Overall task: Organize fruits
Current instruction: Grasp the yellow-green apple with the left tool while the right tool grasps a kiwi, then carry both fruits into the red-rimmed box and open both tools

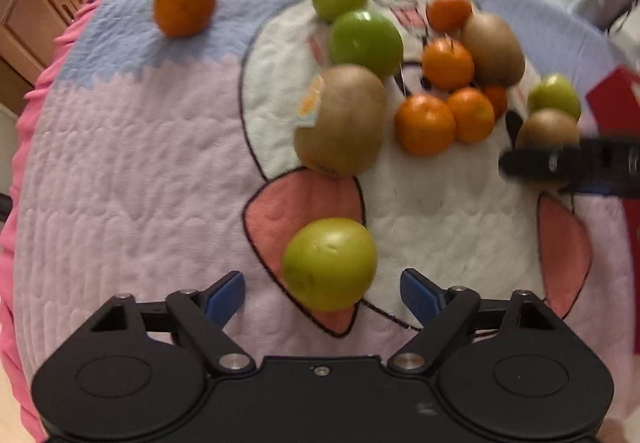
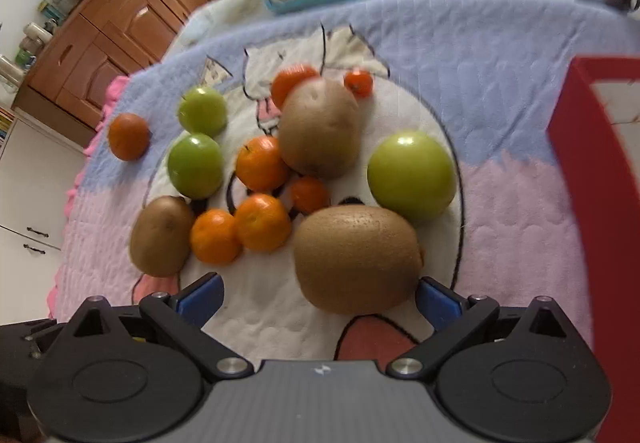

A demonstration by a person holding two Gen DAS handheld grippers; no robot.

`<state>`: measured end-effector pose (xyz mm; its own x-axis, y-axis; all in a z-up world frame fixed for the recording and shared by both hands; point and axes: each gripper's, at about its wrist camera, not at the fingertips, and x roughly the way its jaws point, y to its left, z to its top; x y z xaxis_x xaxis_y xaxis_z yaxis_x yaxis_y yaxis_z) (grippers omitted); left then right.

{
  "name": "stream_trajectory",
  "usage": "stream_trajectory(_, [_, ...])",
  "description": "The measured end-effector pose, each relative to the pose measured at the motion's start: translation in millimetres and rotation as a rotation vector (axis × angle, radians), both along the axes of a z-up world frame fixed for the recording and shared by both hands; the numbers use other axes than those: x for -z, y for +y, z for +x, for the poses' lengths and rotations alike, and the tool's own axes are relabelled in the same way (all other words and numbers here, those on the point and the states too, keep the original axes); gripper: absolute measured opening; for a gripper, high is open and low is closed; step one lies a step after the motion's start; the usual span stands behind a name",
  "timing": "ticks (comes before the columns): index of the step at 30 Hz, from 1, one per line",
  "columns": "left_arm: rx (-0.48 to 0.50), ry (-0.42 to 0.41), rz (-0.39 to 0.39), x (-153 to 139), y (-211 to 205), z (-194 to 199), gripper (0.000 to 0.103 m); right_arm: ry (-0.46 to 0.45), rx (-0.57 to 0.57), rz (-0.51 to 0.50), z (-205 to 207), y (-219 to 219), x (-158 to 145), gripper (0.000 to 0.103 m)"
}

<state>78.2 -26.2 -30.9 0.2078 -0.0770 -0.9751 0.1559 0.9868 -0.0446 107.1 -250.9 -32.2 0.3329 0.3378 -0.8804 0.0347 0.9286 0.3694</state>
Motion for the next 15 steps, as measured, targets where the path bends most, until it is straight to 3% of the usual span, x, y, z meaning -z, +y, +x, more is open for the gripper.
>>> stream_trajectory(3, [0.023, -0.030, 0.022, 2.9, -5.3, -0.8, 0.092, 0.013, 0.099, 0.080, 4.6, -13.8, 6.5, 0.103])
stream_trajectory(4, [0.025, -0.038, 0.022, 2.1, -5.8, -0.9, 0.087, 0.025, 0.149, 0.122, 5.7, -21.0, 8.6, 0.103])
stream_trajectory(6, [0.012, -0.057, 0.016, -0.5, -4.8, -0.9, 0.072, 0.041, 0.189, 0.179, 7.2, -30.5, 11.0, 0.103])
stream_trajectory(7, [0.007, -0.067, 0.005, -2.1, -3.5, -1.1, 0.057, 0.045, 0.174, 0.179, 8.1, -30.5, 11.2, 0.103])
stream_trajectory(8, [0.009, -0.071, 0.000, -4.2, -3.3, -0.1, 0.057, 0.041, 0.154, 0.166, 7.9, -27.9, 10.8, 0.103])
stream_trajectory(10, [-0.007, -0.072, -0.009, -6.6, -0.8, 2.2, 0.056, 0.005, 0.121, 0.110, 4.4, -20.2, 7.7, 0.088])
stream_trajectory(11, [-0.020, -0.077, -0.018, -7.2, -0.2, 3.8, 0.056, -0.024, 0.098, 0.039, 1.1, -13.8, 3.6, 0.067])
stream_trajectory(12, [-0.033, -0.079, -0.029, -8.7, 1.5, 3.5, 0.057, -0.048, 0.069, -0.029, -1.0, -8.0, -0.6, 0.068])
stream_trajectory(15, [-0.071, -0.107, -0.064, -21.4, 6.7, 1.6, 0.056, -0.101, 0.000, -0.075, -5.8, -1.9, -3.8, 0.067])
